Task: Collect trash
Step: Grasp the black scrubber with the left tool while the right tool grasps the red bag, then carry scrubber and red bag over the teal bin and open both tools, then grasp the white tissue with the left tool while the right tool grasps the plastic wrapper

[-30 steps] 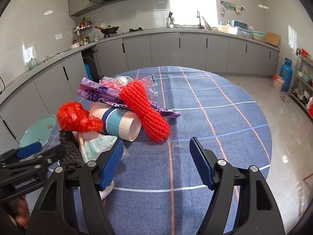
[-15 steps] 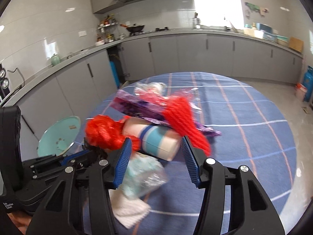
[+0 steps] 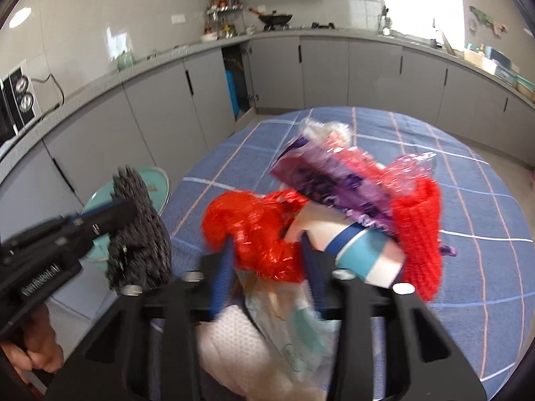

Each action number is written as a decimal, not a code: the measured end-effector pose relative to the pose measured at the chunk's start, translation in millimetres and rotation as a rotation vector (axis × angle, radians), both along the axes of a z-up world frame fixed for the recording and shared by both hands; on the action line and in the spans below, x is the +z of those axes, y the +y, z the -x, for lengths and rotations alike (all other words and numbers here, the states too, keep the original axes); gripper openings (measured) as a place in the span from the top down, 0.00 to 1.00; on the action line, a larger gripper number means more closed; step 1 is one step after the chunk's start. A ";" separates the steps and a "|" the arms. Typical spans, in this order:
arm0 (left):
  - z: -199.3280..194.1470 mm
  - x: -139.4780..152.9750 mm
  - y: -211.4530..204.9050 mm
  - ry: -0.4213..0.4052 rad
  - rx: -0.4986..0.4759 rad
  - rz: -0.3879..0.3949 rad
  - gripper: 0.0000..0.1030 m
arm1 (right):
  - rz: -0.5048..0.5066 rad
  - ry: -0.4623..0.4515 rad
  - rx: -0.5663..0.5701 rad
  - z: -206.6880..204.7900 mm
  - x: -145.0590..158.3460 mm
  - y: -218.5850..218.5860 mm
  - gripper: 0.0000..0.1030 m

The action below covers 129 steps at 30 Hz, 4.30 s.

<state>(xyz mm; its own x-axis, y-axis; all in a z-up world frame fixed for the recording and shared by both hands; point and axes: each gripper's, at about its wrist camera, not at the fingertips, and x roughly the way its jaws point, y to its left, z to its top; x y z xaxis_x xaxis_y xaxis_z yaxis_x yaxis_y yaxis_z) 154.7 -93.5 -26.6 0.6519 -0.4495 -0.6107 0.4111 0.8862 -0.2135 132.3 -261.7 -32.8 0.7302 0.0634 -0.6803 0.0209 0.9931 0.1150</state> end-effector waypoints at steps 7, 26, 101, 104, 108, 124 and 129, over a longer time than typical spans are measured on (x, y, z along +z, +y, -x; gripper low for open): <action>-0.3 2.6 12.5 -0.017 0.012 0.011 0.91 | 0.020 -0.022 0.014 4.5 10.9 10.9 0.80; -11.6 23.0 115.9 -0.082 0.245 0.011 0.91 | -0.020 -0.078 0.144 -42.3 45.2 109.6 0.80; -23.0 -19.1 121.5 -0.006 0.474 -0.306 0.06 | -0.033 -0.015 0.048 -45.4 4.8 100.8 0.38; -17.1 -14.4 108.6 -0.023 0.448 -0.317 0.06 | -0.037 -0.025 0.033 -35.5 7.2 90.8 0.38; -9.3 -8.9 91.9 -0.036 0.410 -0.312 0.06 | -0.034 -0.038 0.016 -18.7 11.2 77.0 0.38; 20.1 -12.6 27.5 -0.032 0.224 -0.273 0.06 | -0.009 -0.054 -0.140 45.6 9.7 2.4 0.38; 26.0 -20.1 11.5 -0.009 0.158 -0.244 0.06 | 0.001 -0.044 -0.202 65.7 4.1 -23.9 0.38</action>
<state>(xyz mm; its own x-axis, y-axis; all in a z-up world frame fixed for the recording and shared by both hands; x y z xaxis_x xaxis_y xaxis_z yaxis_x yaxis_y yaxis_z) 128.7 -82.0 -46.8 0.7079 -0.1819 -0.6825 0.2643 0.9643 0.0171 66.7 -285.6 -28.7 0.7568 -0.0881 -0.6477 0.2147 0.9694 0.1190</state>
